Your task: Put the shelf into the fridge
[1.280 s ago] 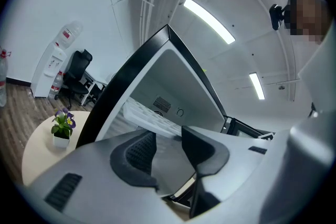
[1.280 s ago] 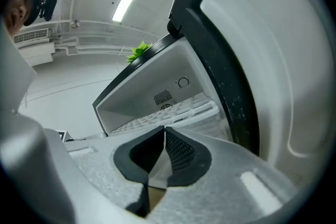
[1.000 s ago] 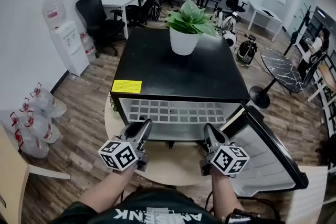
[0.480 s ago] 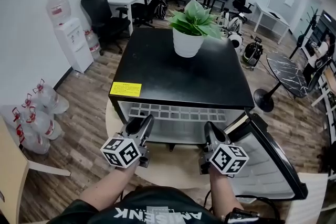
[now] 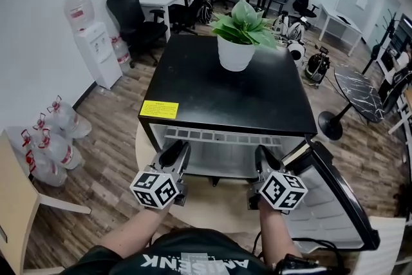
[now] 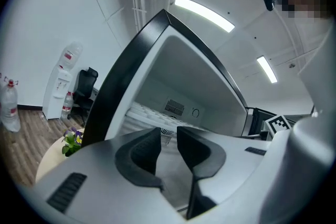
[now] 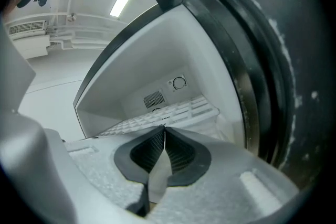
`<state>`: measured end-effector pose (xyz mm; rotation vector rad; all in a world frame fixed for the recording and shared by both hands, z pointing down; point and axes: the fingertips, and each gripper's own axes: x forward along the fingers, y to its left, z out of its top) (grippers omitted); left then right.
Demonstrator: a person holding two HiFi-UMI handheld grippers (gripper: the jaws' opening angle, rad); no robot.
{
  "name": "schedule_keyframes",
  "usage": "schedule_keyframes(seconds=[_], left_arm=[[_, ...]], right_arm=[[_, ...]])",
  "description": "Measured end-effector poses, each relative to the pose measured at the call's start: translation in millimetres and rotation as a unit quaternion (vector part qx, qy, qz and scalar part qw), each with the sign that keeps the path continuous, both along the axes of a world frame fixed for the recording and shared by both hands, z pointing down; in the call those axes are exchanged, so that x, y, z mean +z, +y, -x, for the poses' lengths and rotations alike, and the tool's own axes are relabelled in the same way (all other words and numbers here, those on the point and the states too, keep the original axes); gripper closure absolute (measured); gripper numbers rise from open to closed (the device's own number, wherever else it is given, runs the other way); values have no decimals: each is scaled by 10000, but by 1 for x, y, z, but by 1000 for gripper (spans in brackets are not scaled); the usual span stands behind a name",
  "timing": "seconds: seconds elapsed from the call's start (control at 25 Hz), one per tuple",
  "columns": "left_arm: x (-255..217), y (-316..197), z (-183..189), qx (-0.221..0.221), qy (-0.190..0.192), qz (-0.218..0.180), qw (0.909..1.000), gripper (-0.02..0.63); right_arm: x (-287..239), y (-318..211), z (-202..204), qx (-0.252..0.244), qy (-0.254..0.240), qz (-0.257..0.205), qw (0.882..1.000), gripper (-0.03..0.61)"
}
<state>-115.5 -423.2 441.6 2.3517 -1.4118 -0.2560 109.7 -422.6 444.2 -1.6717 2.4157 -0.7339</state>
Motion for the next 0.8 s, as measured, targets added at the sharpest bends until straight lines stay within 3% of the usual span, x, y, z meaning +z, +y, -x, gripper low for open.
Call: schedule_keyframes(seconds=[0.24,0.56,0.68,0.8], left_arm=[[-6,1,-3,57,-264,-120,9996,526],[2,6,-4,181,-379,191,9989,558],[-8,12,-2,193,-746,-66,9970,558],[-30,23,-1,197,-1197,-631,9906,584]], right_arm=[[2,-7,-1,-6,-16,-28,10000,566],[3,-10,1,-69,47,-99,9999,566],[6,-11,0,-152,184,-67,9997,566],[13,-7,3,-116,453,84,9989,566]])
